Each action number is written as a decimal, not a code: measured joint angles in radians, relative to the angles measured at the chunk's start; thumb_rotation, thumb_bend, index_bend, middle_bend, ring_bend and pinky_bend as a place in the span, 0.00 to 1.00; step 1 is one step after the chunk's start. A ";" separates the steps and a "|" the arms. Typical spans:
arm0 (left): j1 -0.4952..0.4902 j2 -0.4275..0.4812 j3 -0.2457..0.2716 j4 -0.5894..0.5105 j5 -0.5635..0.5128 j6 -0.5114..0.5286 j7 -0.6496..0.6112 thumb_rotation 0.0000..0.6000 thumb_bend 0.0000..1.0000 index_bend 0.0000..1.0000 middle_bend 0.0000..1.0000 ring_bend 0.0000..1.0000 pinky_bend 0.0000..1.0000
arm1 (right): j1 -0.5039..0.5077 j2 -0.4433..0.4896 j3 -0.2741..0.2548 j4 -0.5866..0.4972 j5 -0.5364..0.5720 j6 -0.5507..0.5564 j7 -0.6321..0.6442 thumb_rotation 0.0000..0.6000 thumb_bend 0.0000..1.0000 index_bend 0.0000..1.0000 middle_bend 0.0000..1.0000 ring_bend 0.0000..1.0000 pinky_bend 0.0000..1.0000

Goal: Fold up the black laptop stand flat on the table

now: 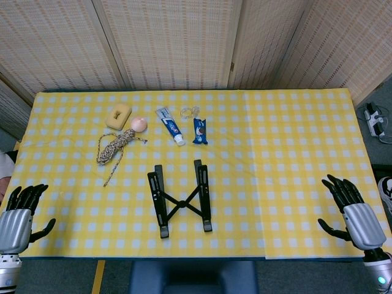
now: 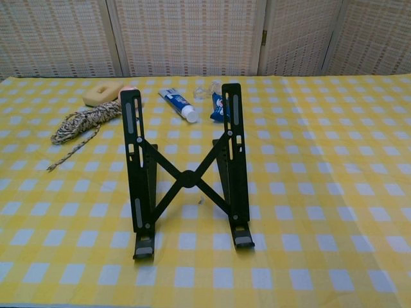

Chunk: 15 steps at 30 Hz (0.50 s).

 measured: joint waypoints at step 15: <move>-0.029 -0.007 -0.011 0.015 0.013 -0.042 -0.047 1.00 0.32 0.14 0.16 0.12 0.05 | -0.002 0.006 0.006 -0.010 -0.003 0.018 -0.010 1.00 0.29 0.00 0.04 0.05 0.00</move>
